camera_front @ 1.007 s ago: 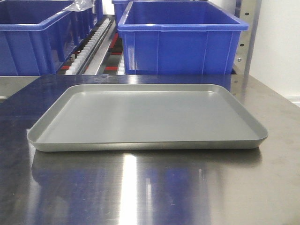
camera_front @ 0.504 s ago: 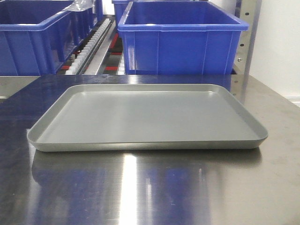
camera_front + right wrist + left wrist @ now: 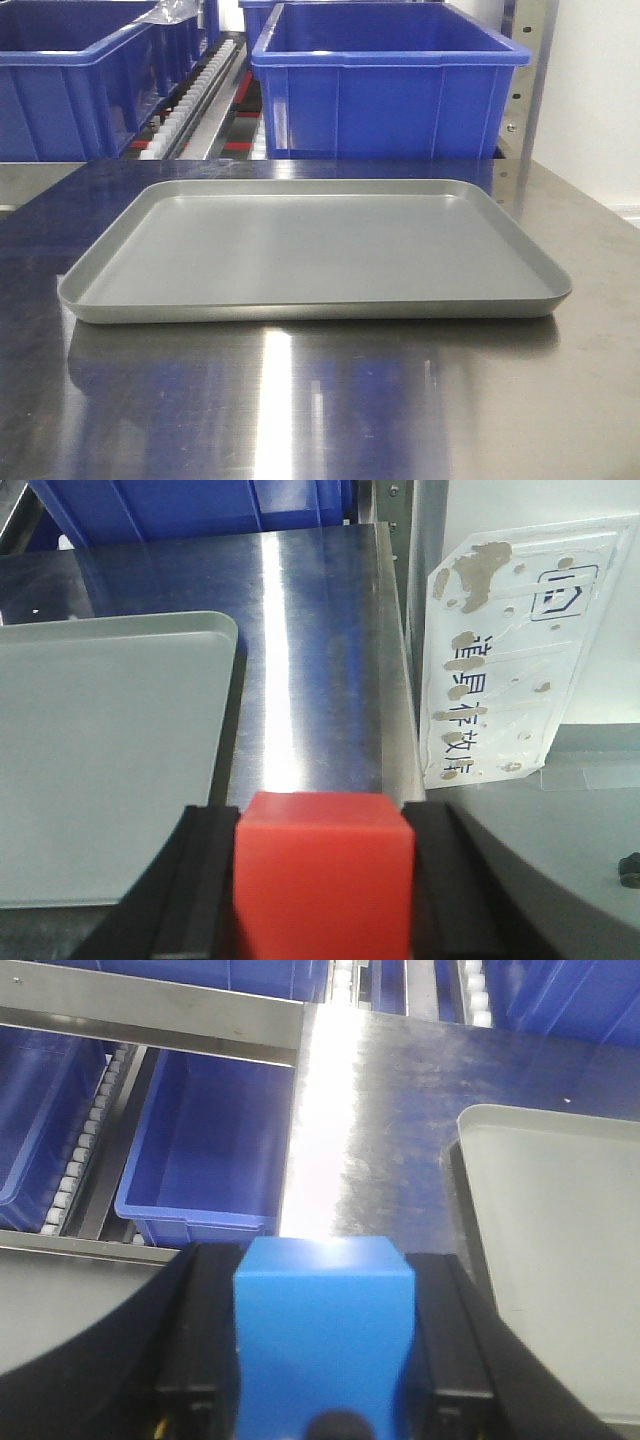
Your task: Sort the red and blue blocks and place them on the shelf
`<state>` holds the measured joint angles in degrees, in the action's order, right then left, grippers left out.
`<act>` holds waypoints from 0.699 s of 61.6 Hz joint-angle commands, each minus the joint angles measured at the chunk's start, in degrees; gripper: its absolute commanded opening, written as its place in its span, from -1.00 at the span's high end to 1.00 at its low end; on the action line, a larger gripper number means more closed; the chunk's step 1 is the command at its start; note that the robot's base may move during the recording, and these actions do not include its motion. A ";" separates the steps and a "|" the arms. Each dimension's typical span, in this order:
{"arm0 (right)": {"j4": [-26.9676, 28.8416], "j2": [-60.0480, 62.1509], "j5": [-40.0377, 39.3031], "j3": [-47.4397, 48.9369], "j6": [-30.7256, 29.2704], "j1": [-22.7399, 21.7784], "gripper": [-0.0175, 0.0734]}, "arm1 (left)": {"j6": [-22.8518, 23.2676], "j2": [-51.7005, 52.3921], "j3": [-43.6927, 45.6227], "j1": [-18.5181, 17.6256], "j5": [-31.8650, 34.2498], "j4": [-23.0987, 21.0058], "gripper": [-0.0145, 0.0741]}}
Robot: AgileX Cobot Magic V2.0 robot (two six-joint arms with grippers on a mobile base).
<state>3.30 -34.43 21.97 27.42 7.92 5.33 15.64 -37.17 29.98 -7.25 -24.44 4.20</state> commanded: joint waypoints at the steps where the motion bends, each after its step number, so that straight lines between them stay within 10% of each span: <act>1: -0.55 0.24 -4.37 1.61 -0.48 -0.41 0.49 | 0.31 -0.13 2.13 -0.02 4.85 0.40 0.39; 43: -0.55 0.24 -4.37 1.61 -0.48 -0.41 0.49 | 0.31 -0.13 2.13 -0.02 4.85 0.40 0.39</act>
<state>3.30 -34.43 21.97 27.42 7.92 5.33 15.64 -37.17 29.98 -7.25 -24.44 4.23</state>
